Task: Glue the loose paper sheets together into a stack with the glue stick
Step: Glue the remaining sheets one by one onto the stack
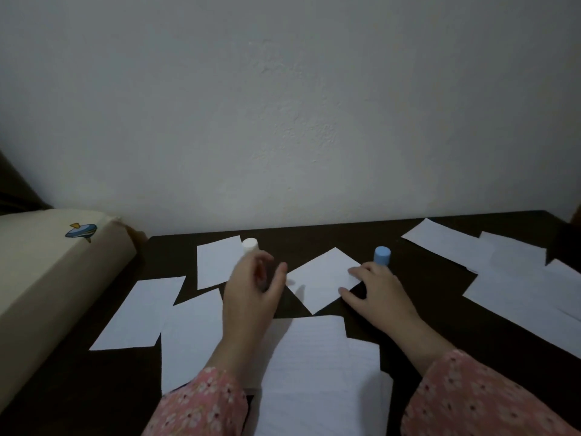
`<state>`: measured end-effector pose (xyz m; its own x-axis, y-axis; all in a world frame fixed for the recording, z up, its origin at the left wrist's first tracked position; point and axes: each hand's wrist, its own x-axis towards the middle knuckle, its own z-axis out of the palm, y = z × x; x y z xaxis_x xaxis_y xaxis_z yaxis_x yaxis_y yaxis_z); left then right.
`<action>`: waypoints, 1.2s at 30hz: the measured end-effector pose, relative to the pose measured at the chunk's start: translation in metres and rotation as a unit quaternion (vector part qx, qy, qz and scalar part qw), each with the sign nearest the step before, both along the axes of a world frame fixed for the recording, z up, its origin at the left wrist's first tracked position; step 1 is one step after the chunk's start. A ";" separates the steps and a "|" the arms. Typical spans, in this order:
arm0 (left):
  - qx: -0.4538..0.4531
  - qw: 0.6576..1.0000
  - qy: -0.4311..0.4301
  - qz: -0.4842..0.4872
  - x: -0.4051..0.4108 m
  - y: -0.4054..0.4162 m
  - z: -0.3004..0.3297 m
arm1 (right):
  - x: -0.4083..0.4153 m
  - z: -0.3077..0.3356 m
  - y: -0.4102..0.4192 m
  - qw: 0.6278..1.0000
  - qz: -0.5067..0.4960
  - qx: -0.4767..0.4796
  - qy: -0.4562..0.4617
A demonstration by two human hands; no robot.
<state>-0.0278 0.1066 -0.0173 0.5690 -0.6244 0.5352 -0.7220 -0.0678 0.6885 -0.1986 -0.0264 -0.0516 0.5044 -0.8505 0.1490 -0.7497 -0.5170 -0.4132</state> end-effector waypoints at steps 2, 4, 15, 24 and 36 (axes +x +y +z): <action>0.129 0.990 -0.026 -0.047 -0.014 -0.009 -0.006 | 0.001 -0.001 0.009 0.999 -0.032 -0.010 0.019; 0.213 0.976 -0.025 -0.049 -0.025 -0.017 -0.015 | -0.001 0.002 0.017 0.997 -0.057 -0.012 0.043; 0.375 0.921 -0.078 -0.067 -0.069 -0.049 -0.010 | -0.077 0.019 0.014 0.992 -0.119 -0.035 -0.028; 0.407 0.904 -0.123 -0.052 -0.063 -0.063 -0.011 | -0.171 0.011 -0.017 0.944 -0.314 0.059 0.080; 0.417 0.902 -0.087 -0.072 -0.050 -0.061 -0.007 | -0.154 0.005 -0.006 0.960 -0.269 0.001 0.077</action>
<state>-0.0779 0.0456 -0.0242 0.4026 -0.9117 -0.0819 -0.8568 -0.4068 0.3169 -0.3527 -0.0328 -0.0463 0.0082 -0.9943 0.1063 -0.9602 -0.0375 -0.2769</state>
